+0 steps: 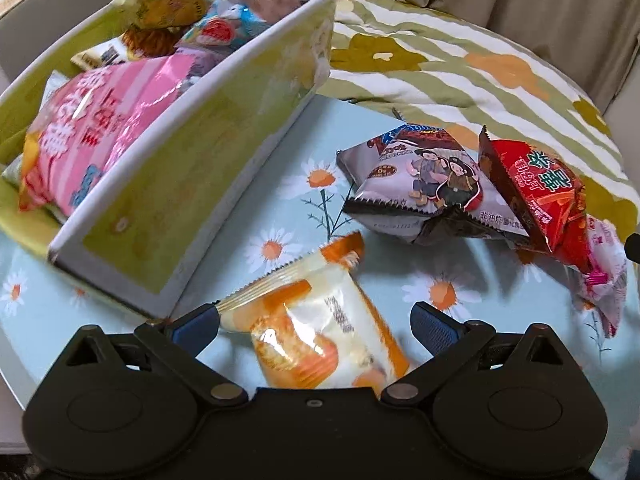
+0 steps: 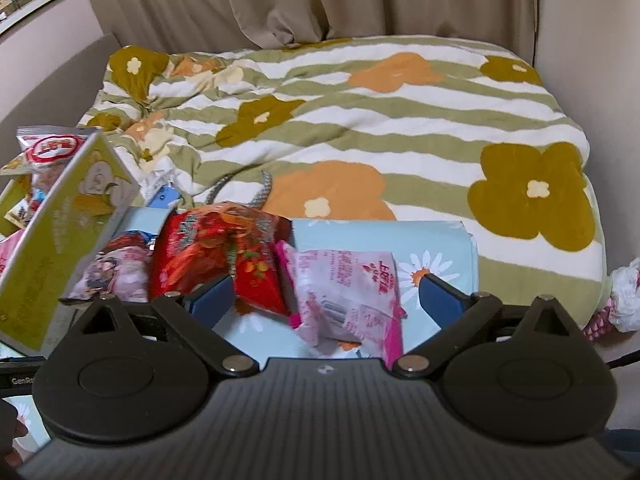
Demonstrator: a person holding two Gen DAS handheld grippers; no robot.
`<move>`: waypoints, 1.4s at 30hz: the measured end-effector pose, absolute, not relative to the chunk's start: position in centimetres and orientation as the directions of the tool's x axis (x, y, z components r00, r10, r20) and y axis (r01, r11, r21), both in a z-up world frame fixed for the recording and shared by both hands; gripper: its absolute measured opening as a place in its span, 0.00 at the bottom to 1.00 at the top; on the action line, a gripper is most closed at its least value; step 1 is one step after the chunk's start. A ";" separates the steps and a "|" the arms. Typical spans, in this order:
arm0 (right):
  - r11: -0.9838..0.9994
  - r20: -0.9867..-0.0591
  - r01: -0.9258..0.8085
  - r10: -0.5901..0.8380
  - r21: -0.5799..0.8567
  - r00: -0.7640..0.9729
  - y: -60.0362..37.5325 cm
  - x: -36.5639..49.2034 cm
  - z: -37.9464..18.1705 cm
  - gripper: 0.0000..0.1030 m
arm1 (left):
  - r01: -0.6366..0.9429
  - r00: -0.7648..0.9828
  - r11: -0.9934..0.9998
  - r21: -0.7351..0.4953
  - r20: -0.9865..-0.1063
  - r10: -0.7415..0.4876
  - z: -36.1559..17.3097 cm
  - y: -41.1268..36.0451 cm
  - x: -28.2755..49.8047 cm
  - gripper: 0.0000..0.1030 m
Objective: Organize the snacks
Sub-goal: 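Grasp an orange cake bag with left tool while right tool grasps pink-white bag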
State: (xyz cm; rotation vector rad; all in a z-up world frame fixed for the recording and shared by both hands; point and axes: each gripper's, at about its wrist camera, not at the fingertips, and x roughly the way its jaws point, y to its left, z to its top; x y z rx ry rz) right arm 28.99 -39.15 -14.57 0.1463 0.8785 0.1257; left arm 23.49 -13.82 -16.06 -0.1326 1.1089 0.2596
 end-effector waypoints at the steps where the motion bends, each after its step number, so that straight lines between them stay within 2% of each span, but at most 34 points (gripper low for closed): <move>1: 0.983 -0.762 -0.047 0.169 0.179 0.626 -39.2 29.2 -14.9 1.00 | -0.267 0.418 0.963 0.029 -0.897 0.143 -16.2 -13.9 23.8 1.00; 4: 0.983 -0.779 -0.040 0.164 0.177 0.604 -39.4 30.0 -15.9 1.00 | -0.250 0.397 0.968 0.028 -0.909 0.129 -17.0 -14.2 24.3 0.99; 6: 0.983 -0.791 -0.036 0.165 0.178 0.589 -39.5 30.6 -16.5 1.00 | -0.238 0.376 0.971 0.032 -0.918 0.123 -17.7 -14.5 24.3 0.95; 8: 0.983 -0.799 -0.029 0.162 0.179 0.579 -39.7 31.0 -17.1 1.00 | -0.218 0.362 0.975 0.030 -0.926 0.109 -18.3 -14.7 24.1 0.79; 9: 0.983 -0.801 -0.027 0.162 0.180 0.576 -39.8 31.1 -17.3 1.00 | -0.209 0.354 0.977 0.032 -0.929 0.106 -18.6 -14.7 24.0 0.76; 13: 0.983 -0.809 -0.028 0.167 0.183 0.564 -39.8 31.6 -18.1 1.00 | -0.179 0.369 0.983 0.037 -0.924 0.102 -19.0 -14.8 23.5 0.71; 17: 0.984 -0.815 -0.036 0.166 0.175 0.555 -39.4 32.0 -18.5 0.99 | -0.153 0.389 0.987 0.048 -0.915 0.104 -18.9 -15.0 23.3 0.69; 19: 0.985 -0.820 -0.040 0.164 0.170 0.548 -39.3 32.2 -18.8 0.92 | -0.153 0.394 0.987 0.045 -0.913 0.102 -18.8 -14.9 23.2 0.68; 26: 0.987 -0.820 -0.050 0.157 0.156 0.550 -38.8 32.6 -19.5 0.90 | -0.158 0.402 0.986 0.044 -0.910 0.105 -18.6 -14.6 22.2 0.67; 29: 0.986 -0.817 -0.055 0.162 0.158 0.554 -38.6 32.4 -19.8 0.83 | -0.156 0.409 0.987 0.043 -0.907 0.104 -18.5 -14.5 21.9 0.67; 31: 0.987 -0.814 -0.058 0.159 0.153 0.559 -38.5 32.2 -19.8 0.74 | -0.152 0.416 0.988 0.040 -0.904 0.101 -18.5 -14.5 22.0 0.67; 35: 0.984 -0.804 -0.044 0.164 0.170 0.572 -39.0 31.4 -19.3 0.65 | -0.137 0.438 0.990 0.030 -0.895 0.088 -17.8 -14.7 21.5 0.67; 42: 0.986 -0.777 -0.023 0.147 0.167 0.612 -39.3 28.9 -16.5 0.63 | -0.099 0.497 0.995 -0.007 -0.866 0.044 -15.3 -14.8 20.1 0.67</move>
